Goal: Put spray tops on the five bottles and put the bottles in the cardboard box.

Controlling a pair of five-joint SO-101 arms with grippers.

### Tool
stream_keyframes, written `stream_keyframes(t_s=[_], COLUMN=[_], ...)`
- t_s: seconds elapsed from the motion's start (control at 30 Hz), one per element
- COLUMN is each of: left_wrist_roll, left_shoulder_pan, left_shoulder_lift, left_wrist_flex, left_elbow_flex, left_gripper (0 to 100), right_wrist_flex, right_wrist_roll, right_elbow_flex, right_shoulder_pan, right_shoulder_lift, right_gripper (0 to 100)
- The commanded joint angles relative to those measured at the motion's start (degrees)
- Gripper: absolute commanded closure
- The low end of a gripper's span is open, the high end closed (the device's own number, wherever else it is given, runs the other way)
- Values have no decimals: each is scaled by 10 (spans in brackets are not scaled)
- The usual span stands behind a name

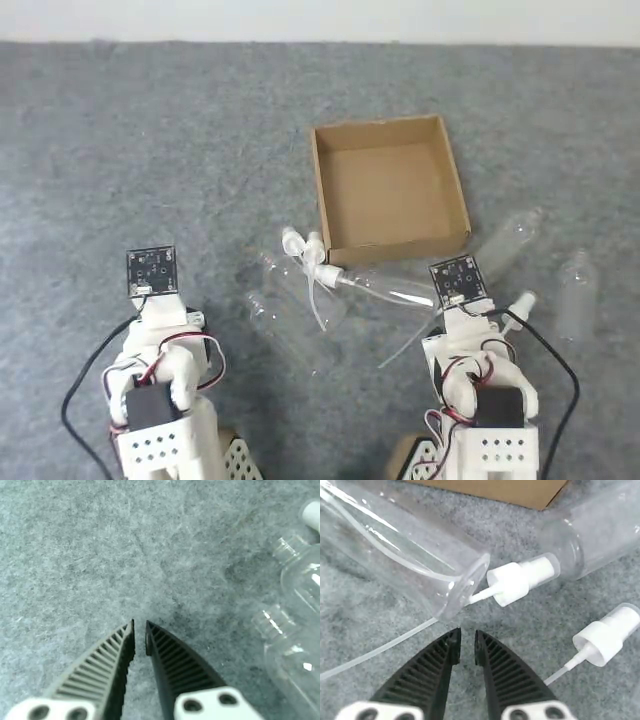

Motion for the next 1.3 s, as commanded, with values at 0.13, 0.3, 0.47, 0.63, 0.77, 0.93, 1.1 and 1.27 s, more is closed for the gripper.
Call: stream_keyframes(t_s=[0.13, 0.3, 0.47, 0.63, 0.77, 0.93, 1.1, 1.27], left_wrist_roll=[-4, -4, -4, -4, -4, -3, -3, -3], left_shoulder_pan=[-3, -3, -3, -3, -3, 0, 0, 0], left_shoulder_lift=[-11, -11, -11, -11, -11, -11, -11, -11], left_wrist_flex=[3, 3, 3, 3, 3, 3, 3, 3], left_elbow_flex=[-8, -8, -8, -8, -8, -8, -8, -8], left_gripper=[972, 972, 972, 972, 972, 972, 972, 972], right_wrist_flex=[4, 4, 4, 4, -1, -10, -102, -143], right_wrist_roll=[6, 6, 4, 4, 5, 6, 8, 8], right_elbow_flex=[13, 13, 13, 13, 13, 13, 11, -9], right_shoulder_pan=[3, 3, 2, 2, 0, 0, 7, 7], right_shoulder_lift=[-7, -7, -7, -7, -7, -7, -7, -7], right_gripper=[976, 976, 976, 976, 975, 975, 974, 974])
